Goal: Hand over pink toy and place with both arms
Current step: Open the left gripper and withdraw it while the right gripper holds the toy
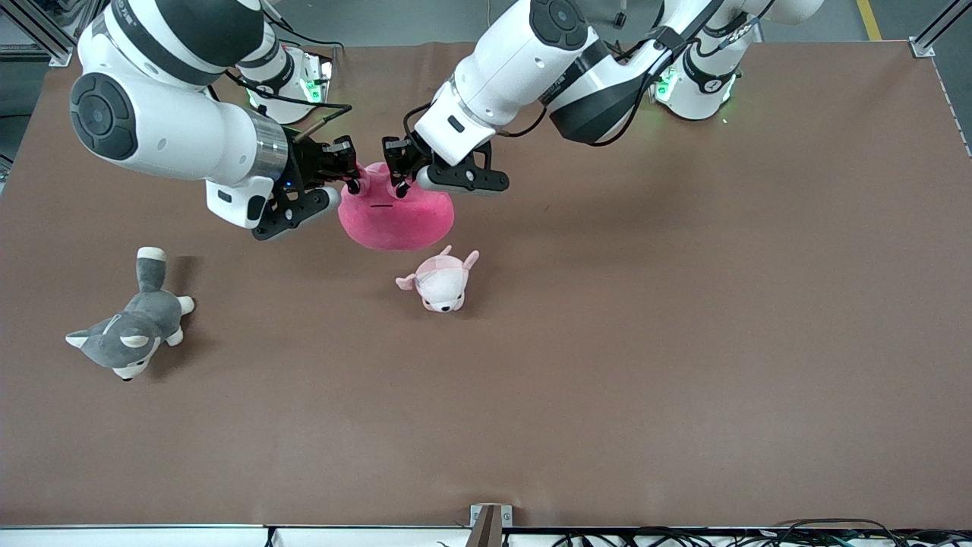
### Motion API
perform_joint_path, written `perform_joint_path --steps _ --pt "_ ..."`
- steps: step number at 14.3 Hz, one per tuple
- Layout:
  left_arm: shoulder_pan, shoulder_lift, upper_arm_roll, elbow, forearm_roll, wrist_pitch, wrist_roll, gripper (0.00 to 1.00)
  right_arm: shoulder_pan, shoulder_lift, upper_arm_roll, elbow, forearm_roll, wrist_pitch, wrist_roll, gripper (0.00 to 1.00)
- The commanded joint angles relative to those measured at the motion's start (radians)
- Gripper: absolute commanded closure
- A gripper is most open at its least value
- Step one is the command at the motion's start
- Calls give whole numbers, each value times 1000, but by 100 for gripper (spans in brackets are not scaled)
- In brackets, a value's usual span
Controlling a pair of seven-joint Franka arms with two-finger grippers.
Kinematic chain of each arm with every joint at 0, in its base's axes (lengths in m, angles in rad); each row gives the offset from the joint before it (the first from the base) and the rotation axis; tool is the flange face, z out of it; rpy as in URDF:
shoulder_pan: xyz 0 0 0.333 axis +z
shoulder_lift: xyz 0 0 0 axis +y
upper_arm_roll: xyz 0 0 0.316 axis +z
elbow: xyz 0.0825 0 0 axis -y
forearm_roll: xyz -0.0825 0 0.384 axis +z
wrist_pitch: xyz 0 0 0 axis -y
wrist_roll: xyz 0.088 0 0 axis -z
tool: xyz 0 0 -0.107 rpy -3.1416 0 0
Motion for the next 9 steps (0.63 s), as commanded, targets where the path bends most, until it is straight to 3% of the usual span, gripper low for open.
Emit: perform_joint_path --steps 1,6,9 --pt "-10 6 5 27 20 2 -2 0 -2 0 -3 10 4 -19 -9 97" --pt "48 -41 6 21 130 -38 1 0 -53 -2 -11 30 5 -43 -11 97" --pt "155 -113 5 21 183 -181 36 0 -145 -2 -11 53 7 -51 -119 97"
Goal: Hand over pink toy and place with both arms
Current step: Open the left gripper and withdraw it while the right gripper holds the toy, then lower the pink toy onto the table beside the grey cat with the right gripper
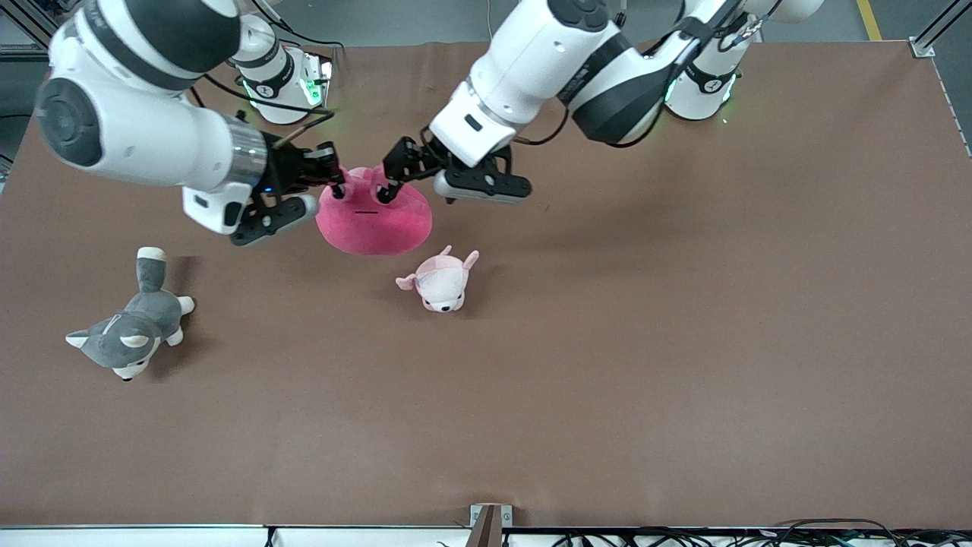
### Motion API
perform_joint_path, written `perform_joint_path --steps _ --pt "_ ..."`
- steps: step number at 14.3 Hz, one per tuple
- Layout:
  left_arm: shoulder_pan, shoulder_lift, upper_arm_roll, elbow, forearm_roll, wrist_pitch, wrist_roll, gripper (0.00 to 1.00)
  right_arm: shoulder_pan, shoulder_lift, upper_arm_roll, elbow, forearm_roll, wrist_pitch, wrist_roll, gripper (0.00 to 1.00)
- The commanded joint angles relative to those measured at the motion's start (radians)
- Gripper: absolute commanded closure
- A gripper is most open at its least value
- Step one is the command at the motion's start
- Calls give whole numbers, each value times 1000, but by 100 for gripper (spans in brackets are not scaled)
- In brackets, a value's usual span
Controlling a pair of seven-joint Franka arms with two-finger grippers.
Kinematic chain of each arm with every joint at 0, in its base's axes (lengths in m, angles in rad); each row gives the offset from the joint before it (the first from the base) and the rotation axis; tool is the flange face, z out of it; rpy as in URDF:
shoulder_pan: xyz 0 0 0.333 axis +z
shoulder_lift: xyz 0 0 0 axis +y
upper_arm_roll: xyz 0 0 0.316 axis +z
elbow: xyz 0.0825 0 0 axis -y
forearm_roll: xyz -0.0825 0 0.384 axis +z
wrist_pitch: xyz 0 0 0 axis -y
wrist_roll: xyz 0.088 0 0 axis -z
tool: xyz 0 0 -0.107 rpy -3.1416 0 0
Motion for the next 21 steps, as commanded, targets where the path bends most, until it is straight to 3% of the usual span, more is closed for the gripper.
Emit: perform_joint_path --steps 1,5,8,13,15,19,21 --pt "111 -102 -1 -7 28 -169 67 0 -103 0 7 43 7 -23 -129 98" --pt "309 -222 1 -9 28 -447 250 0 -217 1 6 41 3 -25 -345 100" --pt "501 -262 2 -9 35 -610 438 0 -268 12 7 41 7 -22 -358 100" --pt "767 -331 -2 -88 84 -677 769 0 -376 141 7 43 175 -17 -612 100" --pt "813 -363 -2 -119 81 -679 838 0 -403 182 7 43 228 -22 -725 100" --pt "827 -457 2 -225 79 -676 871 0 -423 221 9 43 251 -17 -830 100" --pt "840 -471 14 -234 67 -674 898 0 -444 265 7 43 359 -17 -858 100"
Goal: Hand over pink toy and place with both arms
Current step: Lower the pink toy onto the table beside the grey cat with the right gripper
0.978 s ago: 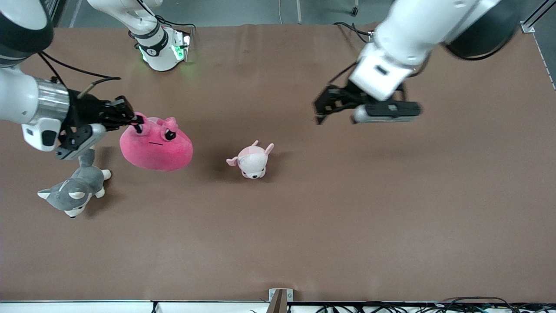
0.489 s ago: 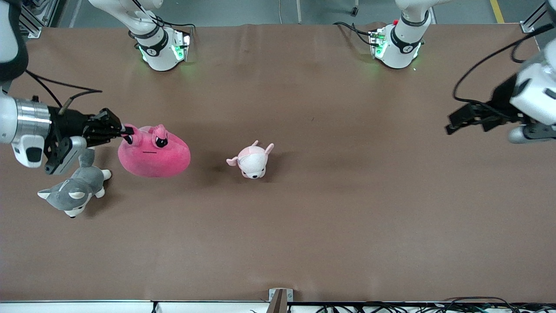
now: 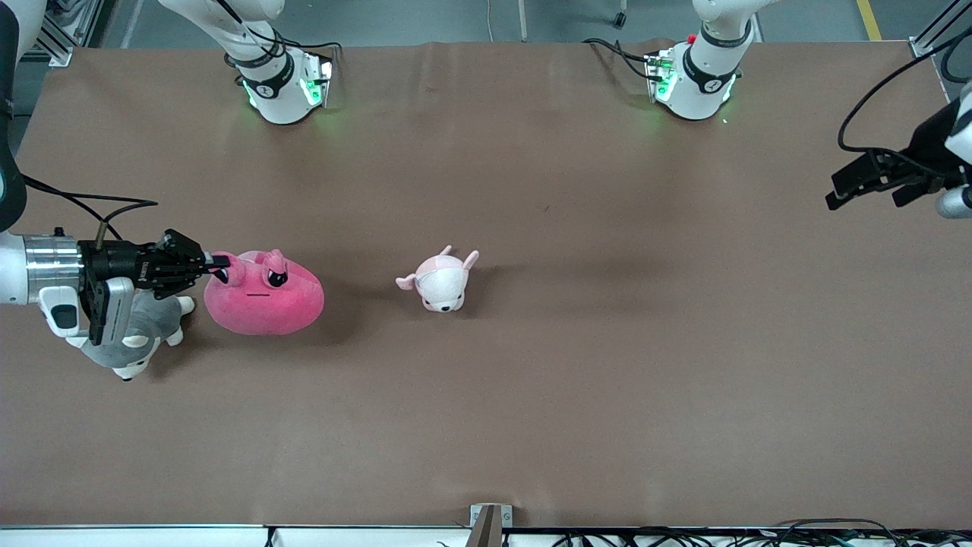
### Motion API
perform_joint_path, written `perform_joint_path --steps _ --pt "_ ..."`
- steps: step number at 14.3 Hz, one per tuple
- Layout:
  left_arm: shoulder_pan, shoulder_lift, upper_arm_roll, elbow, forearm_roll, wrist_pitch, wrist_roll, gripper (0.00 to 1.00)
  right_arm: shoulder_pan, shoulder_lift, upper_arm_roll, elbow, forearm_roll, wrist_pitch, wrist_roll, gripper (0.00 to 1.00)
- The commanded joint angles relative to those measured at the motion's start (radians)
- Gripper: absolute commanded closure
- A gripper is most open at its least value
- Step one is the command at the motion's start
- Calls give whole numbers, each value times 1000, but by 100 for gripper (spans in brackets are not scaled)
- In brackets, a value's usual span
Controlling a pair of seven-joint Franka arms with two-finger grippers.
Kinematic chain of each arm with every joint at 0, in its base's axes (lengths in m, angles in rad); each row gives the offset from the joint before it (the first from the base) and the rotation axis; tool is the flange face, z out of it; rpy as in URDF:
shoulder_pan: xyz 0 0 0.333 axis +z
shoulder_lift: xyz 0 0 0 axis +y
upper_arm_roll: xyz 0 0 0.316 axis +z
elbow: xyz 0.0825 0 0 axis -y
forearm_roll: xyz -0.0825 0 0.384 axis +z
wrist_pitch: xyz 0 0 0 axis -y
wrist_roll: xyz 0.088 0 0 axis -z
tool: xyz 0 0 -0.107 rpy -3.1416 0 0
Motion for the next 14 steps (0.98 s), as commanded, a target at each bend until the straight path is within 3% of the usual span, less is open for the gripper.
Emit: perform_joint_path --steps 1,5,8,14 --pt "27 -58 8 -50 -14 6 50 0 -44 59 16 15 104 -10 -89 100" --pt "49 -39 6 -5 -26 9 58 0 -37 66 16 15 95 -7 -171 100" --pt "52 -7 6 5 -22 15 58 0 -23 64 16 33 60 -7 -65 100" --pt "38 -4 -1 33 0 23 44 0 42 63 17 50 -296 107 168 100"
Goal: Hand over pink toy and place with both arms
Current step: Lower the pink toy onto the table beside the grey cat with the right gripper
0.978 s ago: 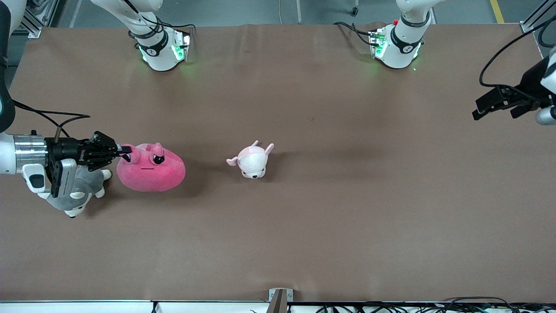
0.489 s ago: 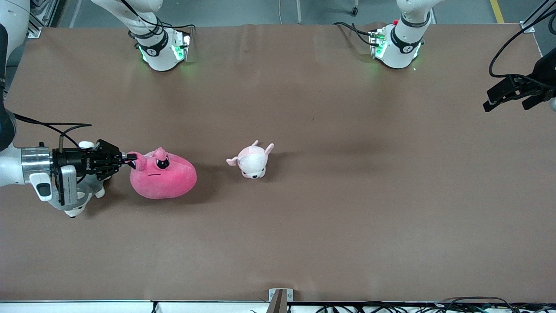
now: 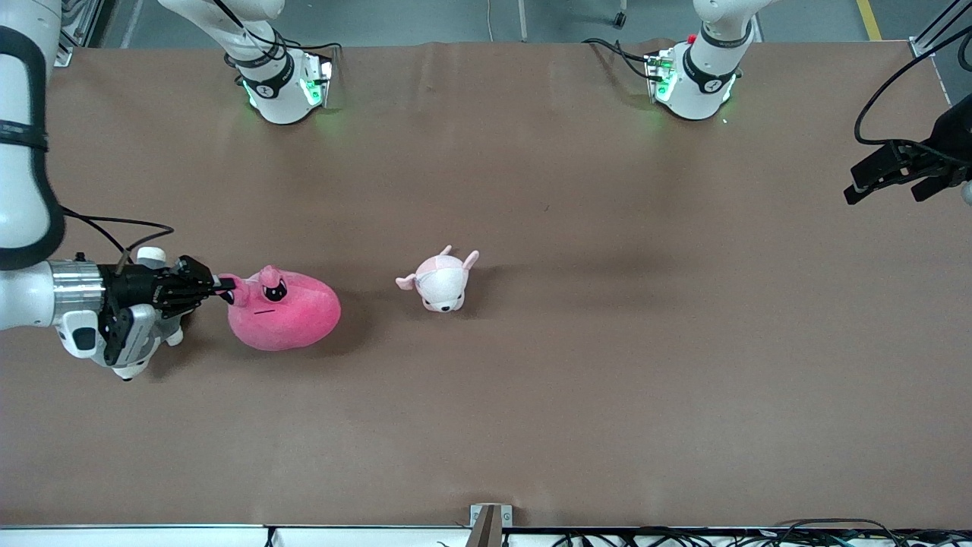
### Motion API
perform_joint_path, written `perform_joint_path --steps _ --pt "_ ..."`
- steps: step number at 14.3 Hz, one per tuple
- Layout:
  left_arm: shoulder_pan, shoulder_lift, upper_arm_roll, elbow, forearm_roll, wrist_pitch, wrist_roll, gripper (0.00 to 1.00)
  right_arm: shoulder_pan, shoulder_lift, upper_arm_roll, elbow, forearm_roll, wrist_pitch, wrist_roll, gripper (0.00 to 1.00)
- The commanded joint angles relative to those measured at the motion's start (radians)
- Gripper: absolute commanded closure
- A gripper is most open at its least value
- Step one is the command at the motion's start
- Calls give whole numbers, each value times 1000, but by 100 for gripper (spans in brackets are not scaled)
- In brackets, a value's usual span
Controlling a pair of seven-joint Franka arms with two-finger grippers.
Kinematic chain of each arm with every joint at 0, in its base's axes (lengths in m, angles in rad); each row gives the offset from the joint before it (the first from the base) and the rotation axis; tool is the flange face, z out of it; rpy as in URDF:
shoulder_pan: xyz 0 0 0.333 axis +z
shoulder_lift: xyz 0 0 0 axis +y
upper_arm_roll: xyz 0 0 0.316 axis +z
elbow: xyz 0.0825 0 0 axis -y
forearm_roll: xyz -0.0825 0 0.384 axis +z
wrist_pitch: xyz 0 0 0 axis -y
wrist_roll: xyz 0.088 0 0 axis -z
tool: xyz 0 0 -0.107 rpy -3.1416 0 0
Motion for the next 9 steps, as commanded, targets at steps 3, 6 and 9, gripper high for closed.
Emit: perform_joint_path --steps 3,6,9 --pt "4 9 -5 28 10 -4 1 0 10 2 1 2 -121 20 93 100" --pt "0 8 -5 28 10 -4 1 0 24 8 6 -1 -118 -38 203 100" --pt "0 8 -7 28 12 -4 3 0 22 31 7 -1 -110 -63 209 100"
